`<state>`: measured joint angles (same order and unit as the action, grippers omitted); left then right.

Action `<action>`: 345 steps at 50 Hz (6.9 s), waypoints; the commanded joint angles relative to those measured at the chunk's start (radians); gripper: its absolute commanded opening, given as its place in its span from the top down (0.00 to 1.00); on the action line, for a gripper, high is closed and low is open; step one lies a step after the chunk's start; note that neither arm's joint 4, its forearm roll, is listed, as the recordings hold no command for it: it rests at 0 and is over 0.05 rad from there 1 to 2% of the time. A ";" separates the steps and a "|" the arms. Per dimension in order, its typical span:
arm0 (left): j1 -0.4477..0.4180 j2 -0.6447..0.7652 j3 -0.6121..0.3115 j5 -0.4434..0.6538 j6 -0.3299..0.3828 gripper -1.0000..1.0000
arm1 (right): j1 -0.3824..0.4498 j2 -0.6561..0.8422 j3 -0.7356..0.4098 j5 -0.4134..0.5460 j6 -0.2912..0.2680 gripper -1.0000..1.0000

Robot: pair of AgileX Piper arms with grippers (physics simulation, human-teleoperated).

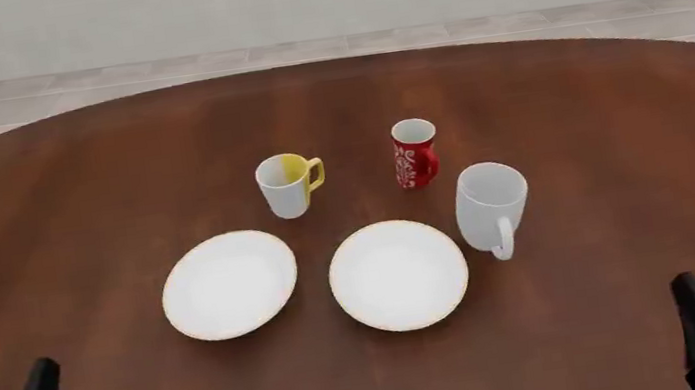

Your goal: Put the white mug on the left plate.

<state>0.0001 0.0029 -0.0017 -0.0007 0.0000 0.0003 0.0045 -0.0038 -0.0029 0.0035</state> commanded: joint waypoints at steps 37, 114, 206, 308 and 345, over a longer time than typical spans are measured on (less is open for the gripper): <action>0.000 0.004 -0.003 -0.001 0.000 0.00 | 0.015 0.167 -0.214 0.093 -0.020 0.00; 0.000 0.004 -0.003 -0.001 0.000 0.00 | 0.156 0.992 -0.760 0.278 0.084 0.00; 0.000 0.005 -0.003 -0.001 0.000 0.00 | 0.206 1.303 -0.734 0.101 0.100 0.00; 0.000 0.004 -0.003 -0.001 0.000 0.00 | 0.236 1.583 -0.686 -0.108 0.156 0.00; 0.000 0.004 -0.003 -0.001 0.000 0.00 | 0.234 1.633 -0.670 -0.147 0.179 0.00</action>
<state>0.0001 0.0074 -0.0043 -0.0019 0.0001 0.2300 1.6254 -0.6777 -0.1413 0.1743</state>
